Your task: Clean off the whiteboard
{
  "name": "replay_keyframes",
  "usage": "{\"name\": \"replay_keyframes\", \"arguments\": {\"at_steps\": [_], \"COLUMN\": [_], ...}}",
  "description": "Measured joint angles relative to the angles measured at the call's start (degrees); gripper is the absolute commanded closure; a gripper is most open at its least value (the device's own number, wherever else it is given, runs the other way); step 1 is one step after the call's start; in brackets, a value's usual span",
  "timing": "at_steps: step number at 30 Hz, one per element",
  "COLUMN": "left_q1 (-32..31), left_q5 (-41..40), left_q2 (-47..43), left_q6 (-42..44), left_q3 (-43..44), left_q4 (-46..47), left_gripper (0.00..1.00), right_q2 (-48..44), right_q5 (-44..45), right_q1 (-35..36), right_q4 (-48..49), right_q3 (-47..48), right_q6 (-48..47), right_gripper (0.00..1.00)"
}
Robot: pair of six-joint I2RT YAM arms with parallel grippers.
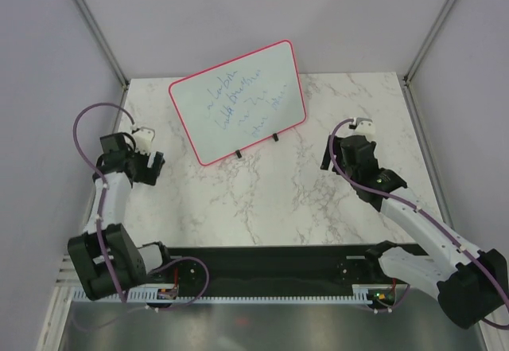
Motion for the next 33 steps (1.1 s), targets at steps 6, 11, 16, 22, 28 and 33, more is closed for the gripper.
{"name": "replay_keyframes", "arguments": {"at_steps": [6, 11, 16, 22, 28, 33], "left_q1": [0.0, -0.7, -3.7, -4.0, -3.9, -3.8], "left_q5": [5.9, 11.2, 10.1, 6.4, 6.4, 7.0], "left_q2": [20.6, 27.1, 32.9, 35.8, 35.8, 35.3], "left_q6": [2.0, 1.0, 0.6, 0.3, 0.0, 0.3], "left_q3": [19.3, 24.4, 24.3, 21.7, 18.4, 17.2], "left_q4": [-2.3, -2.4, -2.6, -1.6, -0.3, 0.8], "left_gripper": [0.01, 0.06, 0.15, 0.30, 0.60, 0.98], "right_q2": [-0.6, -3.6, -7.8, -10.5, -11.0, -11.0], "right_q5": [-1.4, -1.9, -2.3, -2.4, -2.4, -2.8], "right_q1": [0.0, 0.0, 0.0, 0.0, 0.0, 0.0], "right_q4": [0.3, 1.8, 3.2, 4.3, 4.3, 4.4], "right_q3": [-0.1, -1.5, -3.0, -3.7, -3.9, -3.9], "right_q6": [0.0, -0.5, -1.3, -1.9, -2.0, -2.0], "right_gripper": [0.13, 0.13, 0.13, 0.14, 0.14, 0.14]}}
